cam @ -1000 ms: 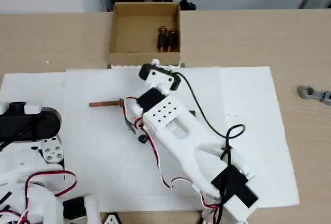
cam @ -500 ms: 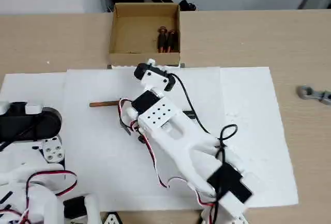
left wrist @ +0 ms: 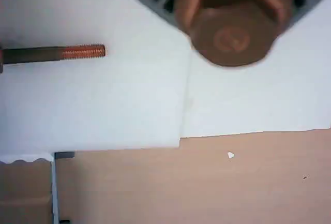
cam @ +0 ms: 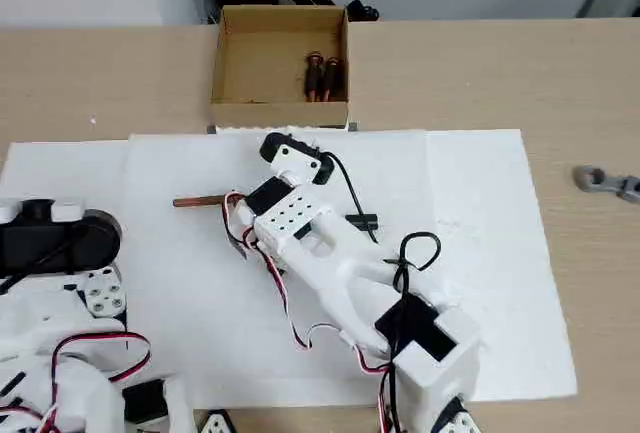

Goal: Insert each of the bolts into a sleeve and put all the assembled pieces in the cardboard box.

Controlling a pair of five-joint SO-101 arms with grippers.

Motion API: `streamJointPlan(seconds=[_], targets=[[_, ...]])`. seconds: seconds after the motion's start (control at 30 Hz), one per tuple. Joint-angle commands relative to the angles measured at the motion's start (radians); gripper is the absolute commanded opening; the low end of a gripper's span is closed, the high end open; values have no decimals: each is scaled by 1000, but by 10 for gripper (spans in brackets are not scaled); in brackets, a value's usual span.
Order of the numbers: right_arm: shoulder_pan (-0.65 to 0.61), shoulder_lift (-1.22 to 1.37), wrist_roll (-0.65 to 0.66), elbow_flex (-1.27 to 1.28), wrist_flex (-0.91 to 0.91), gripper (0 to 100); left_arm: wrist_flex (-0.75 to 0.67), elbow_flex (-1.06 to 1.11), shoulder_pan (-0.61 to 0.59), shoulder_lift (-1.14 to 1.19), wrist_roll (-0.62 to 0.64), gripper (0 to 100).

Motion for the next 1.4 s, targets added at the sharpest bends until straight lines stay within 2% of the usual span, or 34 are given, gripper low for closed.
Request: streamJointPlan(seconds=[0.0, 0.1, 0.27, 0.57, 0.8, 1.0, 1.1, 1.37], targets=[[30, 21, -2, -23, -18, 204, -6, -4, -5, 3, -9, 6], [25, 19, 3, -23, -15, 157, -8, -4, -5, 3, -9, 6], [24, 24, 41, -18, -15, 2, -8, -4, -5, 5, -9, 6], [30, 2, 55, -55, 114, 10, -6, -5, -5, 3, -9, 6], [30, -143, 155, -167, 274, 12, -8, -8, -5, -2, -9, 6], [30, -334, 344, -176, 394, 12, -43, -10, -5, -2, 5, 6], [30, -449, 463, -178, 433, 12, -94, -10, -5, -2, 74, 6], [30, -783, 761, -175, 435, 12, -264, -2, 2, 5, 126, 6]])
